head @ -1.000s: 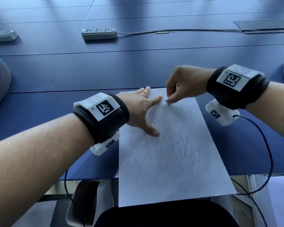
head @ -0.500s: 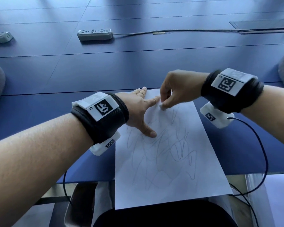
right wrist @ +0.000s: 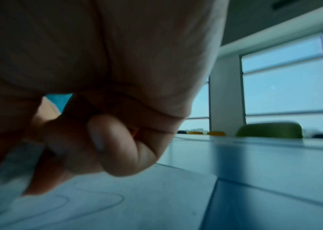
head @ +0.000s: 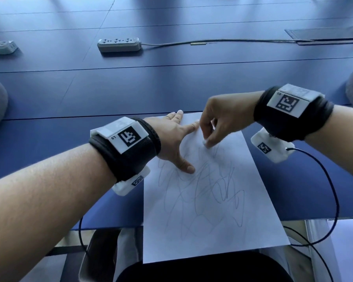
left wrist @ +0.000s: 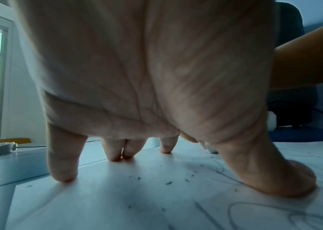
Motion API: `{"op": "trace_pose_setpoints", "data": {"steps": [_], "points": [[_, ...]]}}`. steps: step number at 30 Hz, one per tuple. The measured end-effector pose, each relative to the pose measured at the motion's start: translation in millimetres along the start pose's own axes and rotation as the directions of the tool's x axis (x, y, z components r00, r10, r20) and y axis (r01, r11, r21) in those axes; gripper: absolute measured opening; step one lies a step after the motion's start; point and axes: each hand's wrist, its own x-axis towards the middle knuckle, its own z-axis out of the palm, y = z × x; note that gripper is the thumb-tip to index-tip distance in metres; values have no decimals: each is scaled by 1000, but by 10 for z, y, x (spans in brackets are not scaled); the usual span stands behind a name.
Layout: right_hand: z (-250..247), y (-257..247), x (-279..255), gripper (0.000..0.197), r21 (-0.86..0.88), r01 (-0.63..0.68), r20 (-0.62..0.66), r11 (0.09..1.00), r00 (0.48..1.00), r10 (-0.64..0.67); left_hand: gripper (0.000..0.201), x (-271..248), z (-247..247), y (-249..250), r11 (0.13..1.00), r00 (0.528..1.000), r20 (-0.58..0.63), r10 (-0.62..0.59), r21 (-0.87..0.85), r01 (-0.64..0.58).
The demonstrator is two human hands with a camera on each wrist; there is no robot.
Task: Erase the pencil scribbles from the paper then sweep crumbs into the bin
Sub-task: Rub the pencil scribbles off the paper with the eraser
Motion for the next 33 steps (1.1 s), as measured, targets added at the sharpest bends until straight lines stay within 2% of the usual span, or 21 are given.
{"op": "trace_pose_setpoints", "data": {"steps": [1,5,6,9,10,14,15,18,19,23,24,28,33], "points": [[-9,10,3,16,5,-3,7,1000,1000,3,127,-4,-1,-1,1000,1000,2,0,-2,0],[-76,129,48,16,8,-63,-164,998,984,64,127,-3,-3,8,1000,1000,-1,3,-9,-3],[-62,119,35,16,9,-49,-153,999,987,50,128,-2,-3,9,1000,1000,0,2,-7,-2],[-9,54,-45,17,-12,9,0,1000,1000,-9,128,-6,-9,13,1000,1000,3,1,-2,-1],[-17,62,-47,17,-25,6,2,1000,1000,-6,128,-9,-10,15,1000,1000,4,0,-4,0],[-54,185,-5,16,-33,-64,-213,997,975,56,129,-2,-10,25,1000,1000,4,-1,-6,1],[-27,163,-14,15,-32,-46,-206,998,978,39,129,-2,-11,24,1000,1000,4,-3,-4,3],[61,42,-70,16,-39,29,-42,999,999,-31,130,-7,-22,32,1000,1000,10,-6,-2,6],[48,46,-69,16,-40,30,-31,999,999,-32,130,-7,-32,38,1000,1000,12,-8,1,8],[-24,207,-20,16,-27,-42,-234,999,972,34,131,9,-48,78,1000,1000,22,-16,19,16],[-9,200,-35,16,-20,-37,-224,999,974,32,131,14,-56,91,999,999,25,-20,30,20],[22,105,-110,16,-5,-7,-36,1000,999,7,135,26,-106,139,995,998,40,-50,85,47],[-64,292,-96,14,86,-50,-189,995,980,66,137,66,-114,155,995,998,53,-42,91,37]]}}
